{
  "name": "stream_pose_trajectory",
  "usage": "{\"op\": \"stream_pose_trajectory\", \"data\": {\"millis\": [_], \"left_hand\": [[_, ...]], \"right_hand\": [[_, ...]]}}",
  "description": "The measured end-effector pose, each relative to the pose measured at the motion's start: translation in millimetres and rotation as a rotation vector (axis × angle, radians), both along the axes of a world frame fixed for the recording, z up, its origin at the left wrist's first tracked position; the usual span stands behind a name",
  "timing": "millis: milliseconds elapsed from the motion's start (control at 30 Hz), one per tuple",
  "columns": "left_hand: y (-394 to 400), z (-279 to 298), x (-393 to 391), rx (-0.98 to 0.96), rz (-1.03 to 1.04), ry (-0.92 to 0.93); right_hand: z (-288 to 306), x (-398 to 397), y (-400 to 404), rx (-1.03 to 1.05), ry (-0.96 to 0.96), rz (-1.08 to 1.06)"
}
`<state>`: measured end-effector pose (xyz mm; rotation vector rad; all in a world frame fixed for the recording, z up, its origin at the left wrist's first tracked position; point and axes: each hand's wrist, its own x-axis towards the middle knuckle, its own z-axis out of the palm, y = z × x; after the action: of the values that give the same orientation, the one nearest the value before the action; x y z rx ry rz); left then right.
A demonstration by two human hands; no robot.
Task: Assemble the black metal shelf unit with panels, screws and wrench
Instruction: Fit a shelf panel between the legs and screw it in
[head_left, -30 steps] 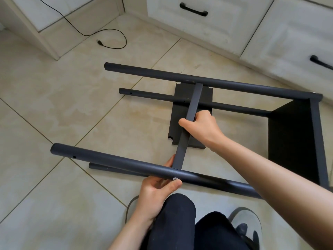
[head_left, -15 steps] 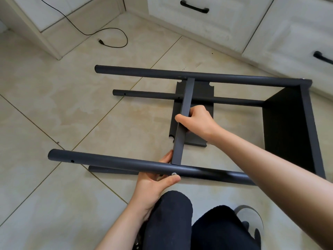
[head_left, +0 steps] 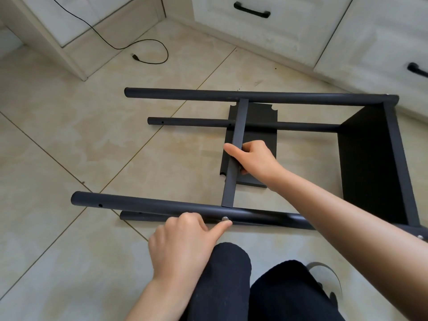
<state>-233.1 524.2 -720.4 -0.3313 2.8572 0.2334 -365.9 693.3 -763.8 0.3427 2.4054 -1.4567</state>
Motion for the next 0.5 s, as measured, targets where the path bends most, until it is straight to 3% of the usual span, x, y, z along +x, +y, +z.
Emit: {"op": "stream_pose_trajectory", "data": {"millis": [100,133,267,367,500], "left_hand": [[-0.2,9.5,-13.8,0.003,-0.269,0.341],[-1.5,11.5,-20.3,0.054,-0.38,0.371],[-15.3,16.0,-62.0,0.09,-0.684,0.038],[-15.9,13.5,-90.9,0.023,-0.95,0.01],[-7.2,10.7,-114.6,-0.17,-1.241,0.042]], "right_hand": [[0.0,5.0,4.4,-0.043,-0.011,0.012],[0.0,6.6,6.6,-0.062,-0.015,0.011],[5.4,5.4,17.2,-0.085,0.002,-0.017],[18.0,-3.0,28.4,-0.076,0.053,-0.056],[39.0,-20.3,46.2,0.262,0.318,0.019]]}}
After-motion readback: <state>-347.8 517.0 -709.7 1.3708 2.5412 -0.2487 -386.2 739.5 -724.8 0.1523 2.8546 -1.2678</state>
